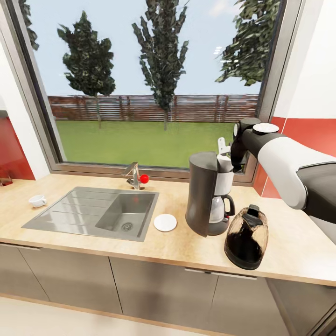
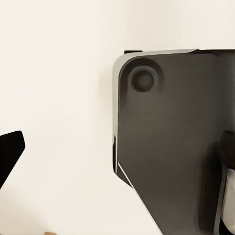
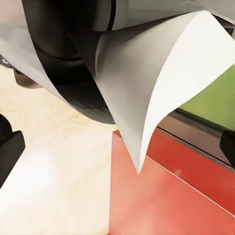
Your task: Set up a coffee station on the kitchen countertop: keep the coffee maker on the countertop, move the bottle of coffee from the kitchen shelf to the counter next to the coffee maker, place a paper coffee filter on top of the coffee maker, put the saucer next to the coffee maker with the coffee cup on the saucer, and place the electric kettle next to the coffee maker.
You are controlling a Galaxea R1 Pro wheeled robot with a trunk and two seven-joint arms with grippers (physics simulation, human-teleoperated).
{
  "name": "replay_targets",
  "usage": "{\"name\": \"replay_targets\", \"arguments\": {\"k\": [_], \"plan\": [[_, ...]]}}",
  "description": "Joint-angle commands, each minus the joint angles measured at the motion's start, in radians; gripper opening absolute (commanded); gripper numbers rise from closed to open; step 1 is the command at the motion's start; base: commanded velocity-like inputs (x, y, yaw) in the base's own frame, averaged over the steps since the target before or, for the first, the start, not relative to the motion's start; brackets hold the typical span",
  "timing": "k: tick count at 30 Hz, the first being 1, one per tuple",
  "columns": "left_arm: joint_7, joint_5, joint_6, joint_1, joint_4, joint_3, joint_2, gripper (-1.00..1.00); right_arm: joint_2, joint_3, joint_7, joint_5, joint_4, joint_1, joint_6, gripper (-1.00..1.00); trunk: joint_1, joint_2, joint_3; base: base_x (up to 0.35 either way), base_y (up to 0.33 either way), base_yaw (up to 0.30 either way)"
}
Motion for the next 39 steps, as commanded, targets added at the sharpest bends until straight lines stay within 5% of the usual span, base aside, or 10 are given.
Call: {"name": "replay_targets", "arguments": {"k": [1,39], "plan": [[0.002,0.001,-0.004,0.0,0.0,-0.001,0.0,1.0,0.0,0.007,0.005,-0.009,-0.001,-0.001,0.01,1.0,0.001,-0.002,-0.002,0.002,0.002,0.0],[0.0,0.003,-0.005,0.0,0.0,-0.003,-0.007,1.0,0.001,0.002,0.006,-0.017,0.004,0.006,0.01,1.0,0.001,-0.002,-0.002,0.011,0.051,0.0]]}}
